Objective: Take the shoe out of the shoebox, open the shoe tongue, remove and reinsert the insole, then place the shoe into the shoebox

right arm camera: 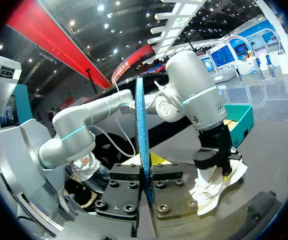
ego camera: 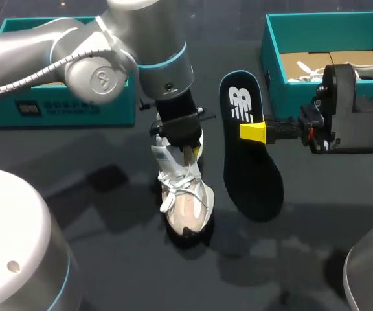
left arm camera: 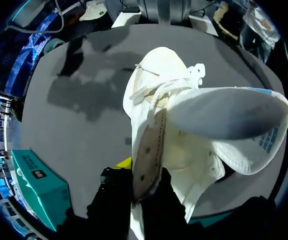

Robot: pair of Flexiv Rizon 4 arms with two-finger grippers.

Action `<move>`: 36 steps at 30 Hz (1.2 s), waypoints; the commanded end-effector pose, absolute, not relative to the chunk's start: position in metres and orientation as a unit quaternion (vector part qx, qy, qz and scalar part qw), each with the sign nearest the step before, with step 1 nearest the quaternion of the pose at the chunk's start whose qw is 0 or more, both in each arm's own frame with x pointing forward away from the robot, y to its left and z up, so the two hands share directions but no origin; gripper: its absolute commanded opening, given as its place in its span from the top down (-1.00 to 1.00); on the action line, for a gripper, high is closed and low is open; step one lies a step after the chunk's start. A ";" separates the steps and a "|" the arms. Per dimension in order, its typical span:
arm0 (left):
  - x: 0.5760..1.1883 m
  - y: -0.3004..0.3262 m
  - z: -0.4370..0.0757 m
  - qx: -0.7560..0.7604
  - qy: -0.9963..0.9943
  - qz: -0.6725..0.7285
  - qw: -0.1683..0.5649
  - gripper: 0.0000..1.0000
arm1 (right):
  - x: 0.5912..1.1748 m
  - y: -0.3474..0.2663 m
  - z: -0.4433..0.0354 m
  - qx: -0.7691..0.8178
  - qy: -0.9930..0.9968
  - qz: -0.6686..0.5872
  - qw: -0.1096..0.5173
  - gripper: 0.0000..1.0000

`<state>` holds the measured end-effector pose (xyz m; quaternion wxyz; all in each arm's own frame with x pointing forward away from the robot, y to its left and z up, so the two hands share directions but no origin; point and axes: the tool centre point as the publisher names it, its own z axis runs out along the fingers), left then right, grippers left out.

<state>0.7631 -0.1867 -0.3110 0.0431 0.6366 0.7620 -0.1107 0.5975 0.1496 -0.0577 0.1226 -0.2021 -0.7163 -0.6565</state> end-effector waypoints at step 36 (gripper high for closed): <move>0.749 -0.199 -0.336 0.659 0.745 -0.096 0.045 1.00 | 0.595 0.150 -0.059 -0.203 -0.716 -0.657 0.121 1.00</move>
